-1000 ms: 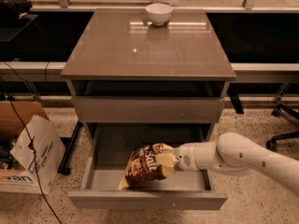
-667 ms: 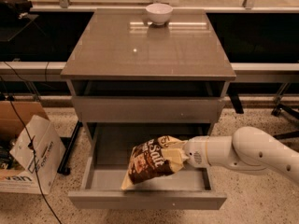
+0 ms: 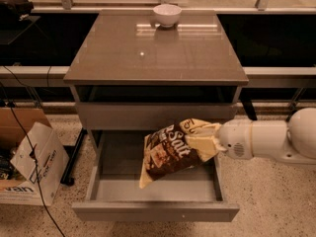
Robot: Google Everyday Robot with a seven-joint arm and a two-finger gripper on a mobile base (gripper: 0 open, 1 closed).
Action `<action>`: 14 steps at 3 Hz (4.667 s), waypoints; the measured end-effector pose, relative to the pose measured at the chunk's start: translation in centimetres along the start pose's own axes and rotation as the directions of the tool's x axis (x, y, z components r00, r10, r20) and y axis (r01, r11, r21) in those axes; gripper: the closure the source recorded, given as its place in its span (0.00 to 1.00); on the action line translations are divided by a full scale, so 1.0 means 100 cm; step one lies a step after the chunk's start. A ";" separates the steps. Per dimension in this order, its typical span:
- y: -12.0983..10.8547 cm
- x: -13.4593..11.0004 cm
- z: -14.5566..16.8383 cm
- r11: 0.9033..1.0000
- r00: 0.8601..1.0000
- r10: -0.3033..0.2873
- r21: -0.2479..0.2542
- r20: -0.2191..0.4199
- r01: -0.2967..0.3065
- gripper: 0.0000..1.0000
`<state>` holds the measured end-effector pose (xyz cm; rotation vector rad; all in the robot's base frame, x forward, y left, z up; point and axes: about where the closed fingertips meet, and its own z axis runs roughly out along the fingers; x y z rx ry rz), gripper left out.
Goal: Pick brown chip bag from middle drawer and place on counter
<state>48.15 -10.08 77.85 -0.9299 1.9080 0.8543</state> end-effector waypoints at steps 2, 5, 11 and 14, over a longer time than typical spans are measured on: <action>-0.003 -0.101 -0.060 0.980 0.977 -0.197 0.017 0.084 0.196 1.00; -0.088 -0.268 -0.122 0.953 0.943 -0.271 0.190 0.191 0.235 1.00; -0.206 -0.266 -0.005 0.953 0.954 -0.125 0.301 0.271 0.040 0.51; -0.204 -0.266 0.001 0.956 0.955 -0.119 0.291 0.271 0.037 0.00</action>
Offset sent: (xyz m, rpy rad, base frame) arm 0.0361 -0.0451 0.1764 0.0152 -0.3298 0.0584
